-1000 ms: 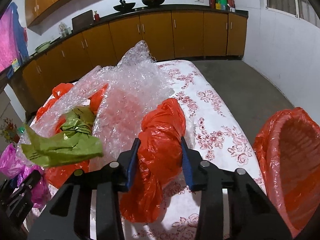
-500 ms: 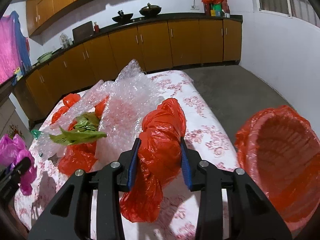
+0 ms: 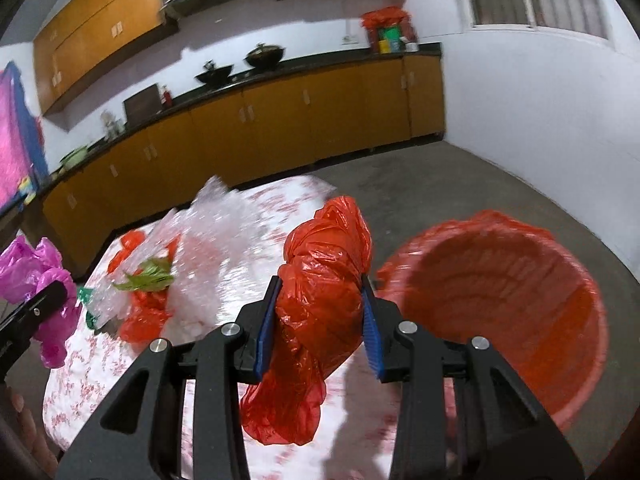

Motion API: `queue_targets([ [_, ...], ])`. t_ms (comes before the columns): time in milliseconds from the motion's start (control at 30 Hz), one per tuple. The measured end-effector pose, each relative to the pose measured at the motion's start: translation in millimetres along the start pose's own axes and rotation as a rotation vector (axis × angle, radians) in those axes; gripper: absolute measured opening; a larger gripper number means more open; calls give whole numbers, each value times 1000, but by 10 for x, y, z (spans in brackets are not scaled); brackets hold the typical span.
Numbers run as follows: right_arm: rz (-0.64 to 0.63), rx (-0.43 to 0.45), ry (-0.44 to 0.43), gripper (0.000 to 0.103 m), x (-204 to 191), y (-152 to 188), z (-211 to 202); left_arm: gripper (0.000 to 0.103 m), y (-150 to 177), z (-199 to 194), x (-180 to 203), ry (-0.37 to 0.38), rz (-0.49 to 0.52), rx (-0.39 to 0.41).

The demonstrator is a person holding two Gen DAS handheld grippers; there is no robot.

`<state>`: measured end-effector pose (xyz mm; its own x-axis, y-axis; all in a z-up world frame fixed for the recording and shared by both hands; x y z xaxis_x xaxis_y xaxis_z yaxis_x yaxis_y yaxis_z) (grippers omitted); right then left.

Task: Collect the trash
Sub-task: 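Carry both bags over the orange basket and open both tools to drop them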

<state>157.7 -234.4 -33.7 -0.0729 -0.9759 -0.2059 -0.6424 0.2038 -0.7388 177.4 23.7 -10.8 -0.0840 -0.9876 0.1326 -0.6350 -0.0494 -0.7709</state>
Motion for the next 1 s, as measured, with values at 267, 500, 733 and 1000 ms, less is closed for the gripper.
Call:
queue_targets([
  [267,102,36,120,38,719,8,-270,48,-121,267,872,152,121,-26],
  [500,182,28,166,38,1166,42,-300,49,-109,632,1610,277,228,-72],
  [733,214,34,179,38,1390,-22,-242,49,-106,1055,2178,343,294,-131],
  [1000,255,51,173,40,1585,-56,-224,52,-4,1339,2344,374,316,-194],
])
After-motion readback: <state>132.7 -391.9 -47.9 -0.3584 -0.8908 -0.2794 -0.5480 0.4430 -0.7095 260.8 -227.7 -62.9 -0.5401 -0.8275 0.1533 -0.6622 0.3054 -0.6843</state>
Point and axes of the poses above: each gripper's, at about its wrist camera, not at the fingertips, and z roughly the way its jaws point, x to its right, y to its underside, the point moved 1 cm from there along z, roughly the way its jaws point, and after that the axes turned 7 degrees about -x, right-handed, at the moved point
